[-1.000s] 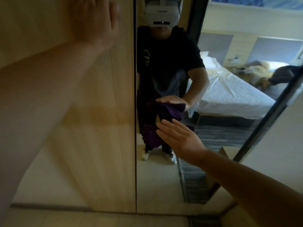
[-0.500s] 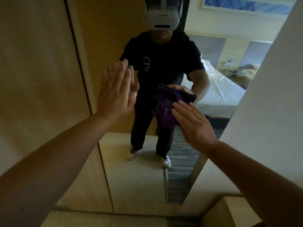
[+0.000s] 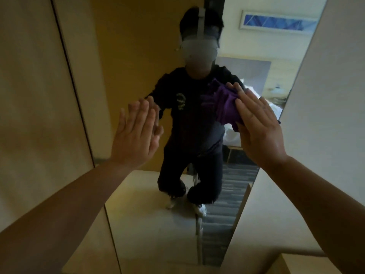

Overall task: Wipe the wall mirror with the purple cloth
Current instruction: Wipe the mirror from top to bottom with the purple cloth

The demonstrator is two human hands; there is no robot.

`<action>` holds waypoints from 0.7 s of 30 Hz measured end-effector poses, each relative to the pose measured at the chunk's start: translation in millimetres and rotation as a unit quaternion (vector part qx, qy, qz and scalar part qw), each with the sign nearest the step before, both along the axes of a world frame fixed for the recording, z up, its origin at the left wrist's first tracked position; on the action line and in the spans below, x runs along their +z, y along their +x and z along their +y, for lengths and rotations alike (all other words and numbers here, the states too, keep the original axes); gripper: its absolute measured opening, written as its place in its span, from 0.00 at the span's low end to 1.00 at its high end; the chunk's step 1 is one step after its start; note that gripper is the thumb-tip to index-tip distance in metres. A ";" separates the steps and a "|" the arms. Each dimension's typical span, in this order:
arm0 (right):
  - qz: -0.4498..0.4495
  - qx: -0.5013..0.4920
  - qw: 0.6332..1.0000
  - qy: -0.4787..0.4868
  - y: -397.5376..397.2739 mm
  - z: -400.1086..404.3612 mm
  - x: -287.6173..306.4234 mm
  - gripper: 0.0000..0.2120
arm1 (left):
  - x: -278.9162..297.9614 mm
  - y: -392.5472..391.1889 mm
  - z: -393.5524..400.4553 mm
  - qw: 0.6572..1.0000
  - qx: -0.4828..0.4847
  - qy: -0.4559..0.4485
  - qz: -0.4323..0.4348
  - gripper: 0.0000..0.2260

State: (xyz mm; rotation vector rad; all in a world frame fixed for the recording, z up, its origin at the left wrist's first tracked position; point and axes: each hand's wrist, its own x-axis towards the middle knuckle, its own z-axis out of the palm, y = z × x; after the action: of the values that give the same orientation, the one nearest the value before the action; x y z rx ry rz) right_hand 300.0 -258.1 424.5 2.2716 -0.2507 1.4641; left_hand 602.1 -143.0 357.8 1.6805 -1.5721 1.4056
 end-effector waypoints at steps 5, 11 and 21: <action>-0.044 -0.019 0.999 -0.023 -0.8 -9.0 -59.3 0.17 | -47.1 8.9 -11.2 1.000 0.001 -0.023 0.005 0.29; -0.053 -0.043 0.994 -0.090 -8.2 -16.8 -103.2 0.23 | -89.0 10.0 -31.5 0.998 0.007 -0.051 0.035 0.31; -0.113 -0.121 0.974 -0.156 -18.5 -39.4 -0.5 0.17 | -94.8 20.2 -49.0 0.991 0.017 -0.130 -0.014 0.31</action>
State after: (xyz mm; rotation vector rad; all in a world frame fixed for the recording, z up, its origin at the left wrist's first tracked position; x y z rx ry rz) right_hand 281.5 -297.5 424.0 1.7622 -0.3265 1.5129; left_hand 622.3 -192.0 263.0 1.5449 -1.3147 1.5812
